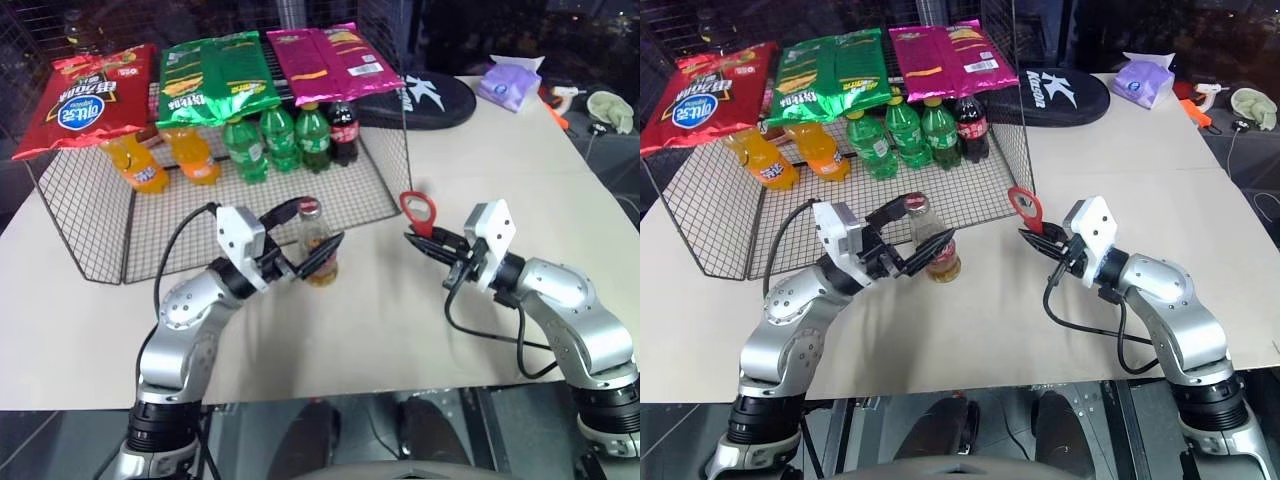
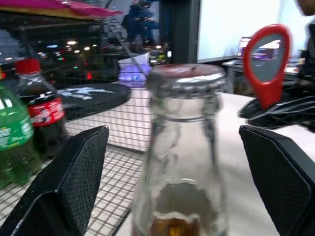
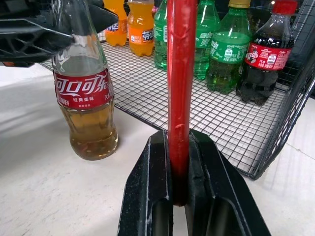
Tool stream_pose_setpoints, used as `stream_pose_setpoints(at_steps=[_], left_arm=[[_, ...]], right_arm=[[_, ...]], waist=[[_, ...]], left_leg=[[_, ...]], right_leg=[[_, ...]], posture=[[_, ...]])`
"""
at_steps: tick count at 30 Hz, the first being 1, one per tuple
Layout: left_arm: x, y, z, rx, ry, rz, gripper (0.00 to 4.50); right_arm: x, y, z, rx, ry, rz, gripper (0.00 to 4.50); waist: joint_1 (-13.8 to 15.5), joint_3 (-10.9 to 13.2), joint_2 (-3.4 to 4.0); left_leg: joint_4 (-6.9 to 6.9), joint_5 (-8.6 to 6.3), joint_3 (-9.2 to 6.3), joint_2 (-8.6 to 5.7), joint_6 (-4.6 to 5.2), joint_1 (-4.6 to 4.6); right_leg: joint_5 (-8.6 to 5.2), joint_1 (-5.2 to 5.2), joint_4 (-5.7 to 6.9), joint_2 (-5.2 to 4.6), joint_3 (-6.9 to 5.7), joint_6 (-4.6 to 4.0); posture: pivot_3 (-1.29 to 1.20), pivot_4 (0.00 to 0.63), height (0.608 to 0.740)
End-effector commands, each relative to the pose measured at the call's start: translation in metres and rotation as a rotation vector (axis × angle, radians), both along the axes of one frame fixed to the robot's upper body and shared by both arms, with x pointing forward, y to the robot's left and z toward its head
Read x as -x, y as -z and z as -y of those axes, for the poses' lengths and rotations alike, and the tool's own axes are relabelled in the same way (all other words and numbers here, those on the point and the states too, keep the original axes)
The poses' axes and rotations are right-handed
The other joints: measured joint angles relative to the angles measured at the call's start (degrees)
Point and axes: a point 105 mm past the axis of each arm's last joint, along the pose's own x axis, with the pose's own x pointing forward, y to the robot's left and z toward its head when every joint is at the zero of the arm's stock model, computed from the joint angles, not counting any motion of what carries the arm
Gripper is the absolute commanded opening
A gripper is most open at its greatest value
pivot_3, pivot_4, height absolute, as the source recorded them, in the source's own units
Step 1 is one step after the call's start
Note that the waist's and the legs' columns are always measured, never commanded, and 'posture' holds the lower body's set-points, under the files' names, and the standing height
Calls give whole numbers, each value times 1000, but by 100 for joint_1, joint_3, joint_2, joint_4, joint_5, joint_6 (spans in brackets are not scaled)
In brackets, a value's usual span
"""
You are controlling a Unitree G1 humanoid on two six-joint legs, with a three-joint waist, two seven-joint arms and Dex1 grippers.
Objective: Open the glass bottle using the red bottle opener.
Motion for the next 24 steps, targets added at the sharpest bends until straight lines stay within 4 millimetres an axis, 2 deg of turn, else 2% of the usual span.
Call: stream_pose_setpoints(at_steps=[1, 11, 15, 19, 24], left_arm=[[9, -14, -1, 1, 24, 70, 4390], [6, -12, -1, 1, 26, 67, 4390], [5, -9, -1, 1, 23, 55, 3229], [4, -6, -2, -1, 18, 46, 1470], [4, -4, -1, 0, 22, 41, 1470]], right_arm=[[7, -11, -5, -14, -35, 43, 0], [7, -11, -6, -10, -39, 42, 0], [7, -11, -5, -9, -37, 44, 0], [7, -12, -7, -3, -42, 52, 0], [-1, -16, -17, 51, -23, 123, 0]], waist=[[3, 0, 0], [4, 0, 0], [4, 0, 0], [5, -1, 1], [3, -1, 1]], left_leg=[[0, 0, 0, 0, 0, 0], [0, 0, -1, 0, 0, 0], [0, 0, -1, 0, 0, 0], [0, 0, -1, 0, 0, 2], [0, 0, 0, 0, 0, 9]], right_leg=[[0, 0, 0, 0, 0, 0], [0, 1, 0, 0, -1, 0], [0, 1, 0, 0, -1, 0], [0, 2, 0, 0, -1, 0], [0, 10, -1, 0, -1, 0]], posture=[[0, 150, 740], [0, 150, 740], [0, 150, 740], [0, 150, 740], [0, 150, 740]])
